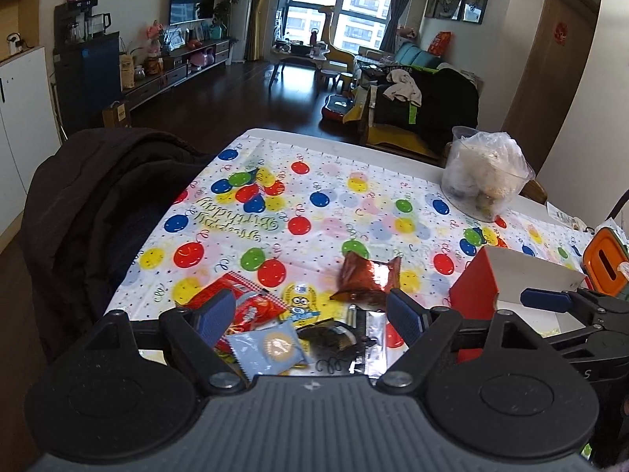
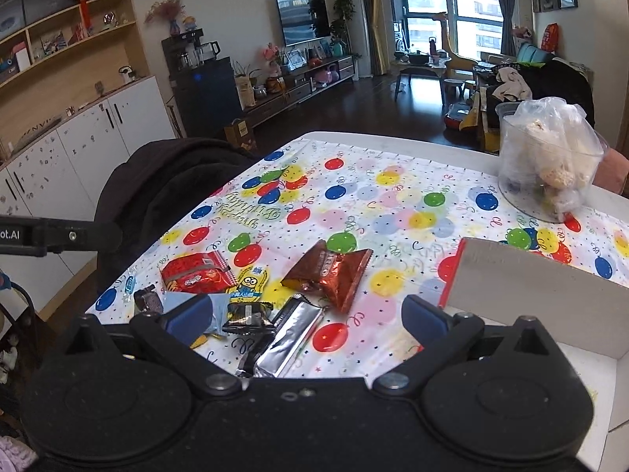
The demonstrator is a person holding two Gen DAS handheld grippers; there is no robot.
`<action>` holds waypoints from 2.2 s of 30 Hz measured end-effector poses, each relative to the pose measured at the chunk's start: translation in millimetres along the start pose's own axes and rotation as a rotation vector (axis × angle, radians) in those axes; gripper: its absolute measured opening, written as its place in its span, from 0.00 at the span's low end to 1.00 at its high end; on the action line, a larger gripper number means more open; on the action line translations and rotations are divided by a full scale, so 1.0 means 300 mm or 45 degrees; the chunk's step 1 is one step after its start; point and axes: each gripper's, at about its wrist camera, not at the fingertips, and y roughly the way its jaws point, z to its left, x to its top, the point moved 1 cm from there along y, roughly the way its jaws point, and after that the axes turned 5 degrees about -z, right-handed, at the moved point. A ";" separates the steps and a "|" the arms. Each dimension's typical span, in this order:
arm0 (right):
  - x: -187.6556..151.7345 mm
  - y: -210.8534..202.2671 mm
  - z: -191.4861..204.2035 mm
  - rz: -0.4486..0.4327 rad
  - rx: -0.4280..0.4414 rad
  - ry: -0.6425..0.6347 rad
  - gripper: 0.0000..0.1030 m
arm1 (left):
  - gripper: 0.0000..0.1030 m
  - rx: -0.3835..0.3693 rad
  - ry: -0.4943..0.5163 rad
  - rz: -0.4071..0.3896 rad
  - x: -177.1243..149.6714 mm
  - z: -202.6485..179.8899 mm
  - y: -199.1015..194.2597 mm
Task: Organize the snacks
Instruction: 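Move both tools back over the snack pile, then grasp the brown chocolate packet with the left tool while the right tool grasps the black sesame packet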
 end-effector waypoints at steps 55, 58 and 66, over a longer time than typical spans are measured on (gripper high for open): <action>-0.106 0.540 0.281 0.356 -0.130 -0.208 0.41 | 0.44 -0.133 0.113 0.508 -0.208 0.438 0.459; -0.111 0.535 0.287 0.356 -0.125 -0.211 0.40 | 0.36 -0.137 0.111 0.525 -0.213 0.436 0.470; -0.117 0.513 0.291 0.340 -0.129 -0.189 0.38 | 0.29 -0.131 0.070 0.517 -0.220 0.448 0.467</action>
